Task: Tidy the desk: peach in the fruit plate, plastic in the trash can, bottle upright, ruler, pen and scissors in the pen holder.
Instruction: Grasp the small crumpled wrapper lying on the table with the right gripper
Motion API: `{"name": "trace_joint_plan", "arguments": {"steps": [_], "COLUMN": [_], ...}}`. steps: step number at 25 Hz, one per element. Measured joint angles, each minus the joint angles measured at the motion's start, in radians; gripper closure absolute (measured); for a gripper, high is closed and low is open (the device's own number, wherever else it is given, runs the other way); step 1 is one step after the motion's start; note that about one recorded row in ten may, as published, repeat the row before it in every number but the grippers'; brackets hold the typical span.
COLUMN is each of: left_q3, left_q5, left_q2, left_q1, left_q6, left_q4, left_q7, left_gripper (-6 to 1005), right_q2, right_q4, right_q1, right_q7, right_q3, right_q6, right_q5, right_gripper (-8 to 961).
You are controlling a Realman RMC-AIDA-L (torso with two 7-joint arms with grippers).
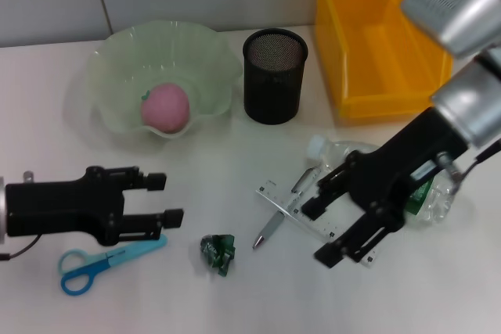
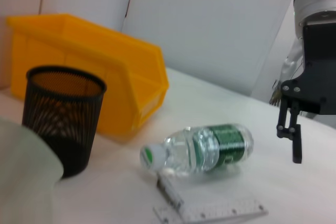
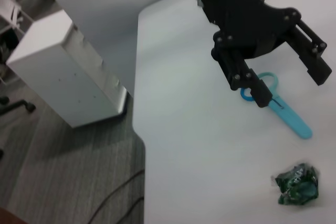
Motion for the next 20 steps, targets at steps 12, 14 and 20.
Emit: {"name": "trace_joint_plan", "arguments": {"steps": [12, 14, 20], "left_q3": [0.001, 0.001, 0.000], "left_q5": [0.017, 0.017, 0.017], "left_q2": [0.008, 0.008, 0.009], "left_q1": [0.051, 0.055, 0.056], "left_q6": [0.032, 0.039, 0.050], "left_q4": [0.001, 0.001, -0.002], "left_q7": [0.012, 0.013, 0.013], "left_gripper": [276, 276, 276], "right_q2": [0.076, 0.076, 0.079], "right_q4": [0.043, 0.067, 0.132], "right_q1": [-0.011, -0.011, -0.006], "right_q7": [-0.097, -0.126, -0.200], "right_q3": [-0.062, -0.065, -0.122], "right_q6": [0.161, 0.193, 0.288], "right_q5": [0.021, 0.034, 0.098], "right_gripper": [177, 177, 177]}}
